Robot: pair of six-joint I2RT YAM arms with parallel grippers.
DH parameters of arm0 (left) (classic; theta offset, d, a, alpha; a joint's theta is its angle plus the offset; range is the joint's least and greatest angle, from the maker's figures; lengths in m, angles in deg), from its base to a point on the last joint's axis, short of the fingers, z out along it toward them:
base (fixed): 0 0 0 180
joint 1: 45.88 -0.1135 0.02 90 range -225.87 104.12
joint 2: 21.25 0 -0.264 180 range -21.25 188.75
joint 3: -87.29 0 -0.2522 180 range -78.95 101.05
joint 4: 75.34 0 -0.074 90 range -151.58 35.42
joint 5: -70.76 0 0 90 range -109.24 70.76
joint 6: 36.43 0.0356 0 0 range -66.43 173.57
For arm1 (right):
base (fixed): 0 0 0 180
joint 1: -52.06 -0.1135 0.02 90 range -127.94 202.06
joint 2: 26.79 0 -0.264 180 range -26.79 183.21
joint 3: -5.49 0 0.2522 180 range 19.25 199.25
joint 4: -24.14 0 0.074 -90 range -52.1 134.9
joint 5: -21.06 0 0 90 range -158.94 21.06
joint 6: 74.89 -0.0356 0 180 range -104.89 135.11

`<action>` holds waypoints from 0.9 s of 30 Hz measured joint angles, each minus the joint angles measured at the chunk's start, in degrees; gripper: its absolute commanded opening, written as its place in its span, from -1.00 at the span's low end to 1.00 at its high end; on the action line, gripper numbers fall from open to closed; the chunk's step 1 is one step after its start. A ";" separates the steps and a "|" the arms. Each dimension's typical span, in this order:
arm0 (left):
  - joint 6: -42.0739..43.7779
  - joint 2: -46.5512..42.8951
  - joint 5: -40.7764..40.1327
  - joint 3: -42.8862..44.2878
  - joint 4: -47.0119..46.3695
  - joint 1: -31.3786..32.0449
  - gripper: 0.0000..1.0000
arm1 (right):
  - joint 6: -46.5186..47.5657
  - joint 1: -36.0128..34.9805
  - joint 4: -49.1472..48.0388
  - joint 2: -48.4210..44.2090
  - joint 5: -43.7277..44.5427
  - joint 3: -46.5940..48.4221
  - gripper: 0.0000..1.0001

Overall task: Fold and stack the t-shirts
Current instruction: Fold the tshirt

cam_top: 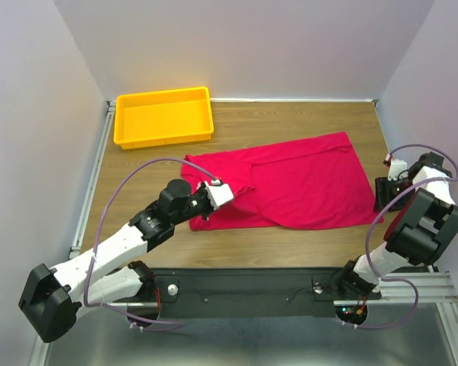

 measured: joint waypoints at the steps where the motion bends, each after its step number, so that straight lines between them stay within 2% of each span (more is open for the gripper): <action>1: -0.15 -0.35 0.00 -0.22 0.00 0.00 -1.00 | -0.07 0.35 -0.20 1.05 -0.02 0.00 0.17; 10: -0.81 -0.76 0.00 -0.57 0.02 0.00 -1.00 | 0.09 1.27 -1.95 3.32 -0.70 -2.43 0.09; 13: -0.81 -0.72 0.00 -0.74 0.02 0.00 -1.00 | 0.37 2.12 -2.29 3.82 -0.94 -2.64 -0.05; 17: -0.81 -0.70 0.00 -0.74 0.02 0.00 -1.00 | 0.81 2.45 -3.43 4.90 -1.68 -2.84 -0.34; 19: -0.83 -0.68 0.00 -0.74 0.00 0.00 -1.00 | 1.18 2.45 -3.78 4.92 -2.12 -3.17 -0.40; 21: -0.94 -0.70 0.00 -0.85 -0.04 0.00 -1.00 | 1.27 2.47 -3.80 4.92 -2.40 -3.56 -0.38; 24: -1.07 -0.70 -0.04 -1.25 0.20 0.00 -1.00 | 1.60 2.56 -3.93 4.92 -2.47 -4.04 -0.20; 27: -1.22 -0.85 -0.09 -1.40 0.39 0.00 -1.00 | 1.84 2.95 -3.98 4.92 -2.27 -4.20 -0.13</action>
